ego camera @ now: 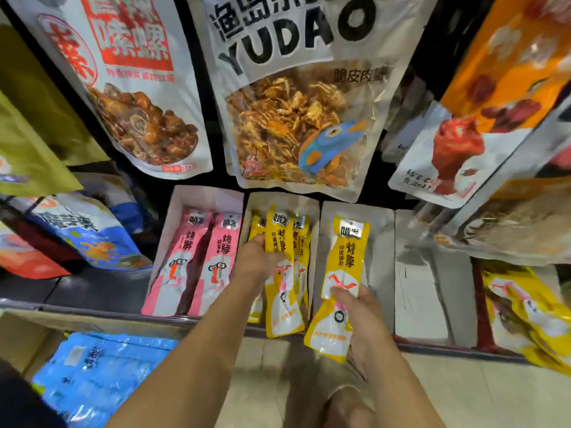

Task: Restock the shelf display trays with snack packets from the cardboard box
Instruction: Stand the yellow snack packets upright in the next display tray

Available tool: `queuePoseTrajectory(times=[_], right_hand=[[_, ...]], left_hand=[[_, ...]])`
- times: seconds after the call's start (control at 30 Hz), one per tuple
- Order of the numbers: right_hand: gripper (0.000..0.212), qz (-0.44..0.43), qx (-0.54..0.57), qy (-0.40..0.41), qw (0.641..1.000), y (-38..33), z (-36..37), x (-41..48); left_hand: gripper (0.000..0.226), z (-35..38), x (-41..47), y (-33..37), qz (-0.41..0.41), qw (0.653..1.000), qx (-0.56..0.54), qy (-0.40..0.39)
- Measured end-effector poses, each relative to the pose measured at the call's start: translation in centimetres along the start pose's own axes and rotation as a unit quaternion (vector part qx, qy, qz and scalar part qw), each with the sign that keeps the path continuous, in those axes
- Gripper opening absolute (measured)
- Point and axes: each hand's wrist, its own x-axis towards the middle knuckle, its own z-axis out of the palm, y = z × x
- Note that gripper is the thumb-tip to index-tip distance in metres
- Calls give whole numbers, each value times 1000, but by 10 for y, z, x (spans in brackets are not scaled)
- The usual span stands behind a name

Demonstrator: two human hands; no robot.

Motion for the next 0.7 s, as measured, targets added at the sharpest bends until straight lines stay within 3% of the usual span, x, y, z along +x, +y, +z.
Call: queuePoseTrajectory(times=[0.23,0.6,0.7], right_hand=[[18,22,41,17,999,-3,-11,10],[18,12,66,-4,998,-10,10,8],[18,8,59,6,998,-16,18,7]], left_hand=[[37,33,17,-4,-1,998,47,37],[71,37,10,1,85,962,256,28],[63,15,11,5,107,961,251,49]])
